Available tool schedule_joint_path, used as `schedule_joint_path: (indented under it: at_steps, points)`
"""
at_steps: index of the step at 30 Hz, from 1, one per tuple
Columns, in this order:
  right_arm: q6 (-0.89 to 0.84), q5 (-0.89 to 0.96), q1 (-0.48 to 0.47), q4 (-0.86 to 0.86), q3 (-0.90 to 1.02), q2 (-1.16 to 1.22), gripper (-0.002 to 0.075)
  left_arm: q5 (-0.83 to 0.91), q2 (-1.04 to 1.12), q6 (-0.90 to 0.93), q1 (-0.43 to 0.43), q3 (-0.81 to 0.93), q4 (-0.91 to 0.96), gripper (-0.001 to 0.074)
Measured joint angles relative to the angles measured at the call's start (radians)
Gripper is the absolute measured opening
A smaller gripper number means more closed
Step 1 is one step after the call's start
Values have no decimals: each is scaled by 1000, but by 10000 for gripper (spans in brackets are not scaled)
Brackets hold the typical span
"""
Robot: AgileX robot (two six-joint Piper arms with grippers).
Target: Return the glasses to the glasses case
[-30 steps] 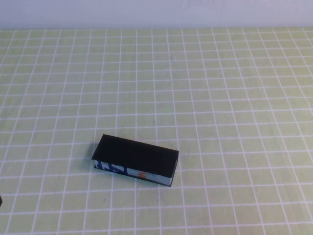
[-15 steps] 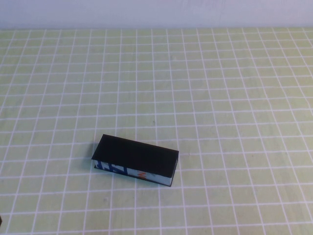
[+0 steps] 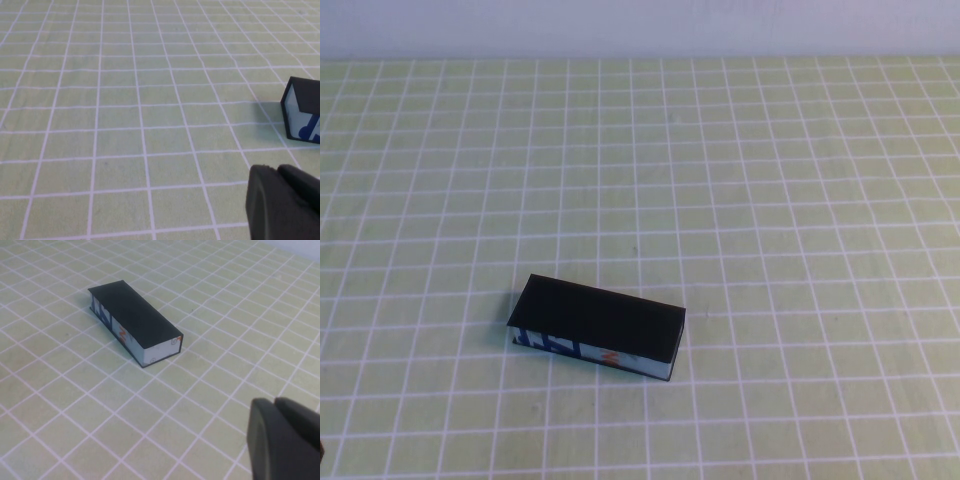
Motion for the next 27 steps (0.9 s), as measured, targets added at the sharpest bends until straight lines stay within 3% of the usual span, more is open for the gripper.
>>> schedule_joint_path:
  at_steps: [12,21,27]
  points:
    - [0,0,-20,7,0,0,-18,0,0,0,0,0,0,-3]
    - [0,0,-355,58,0,-23,-18,0,0,0,0,0,0,-3]
    - [0,-130,-532,55,91,-117,-18,0,0,0,0,0,0,-3]
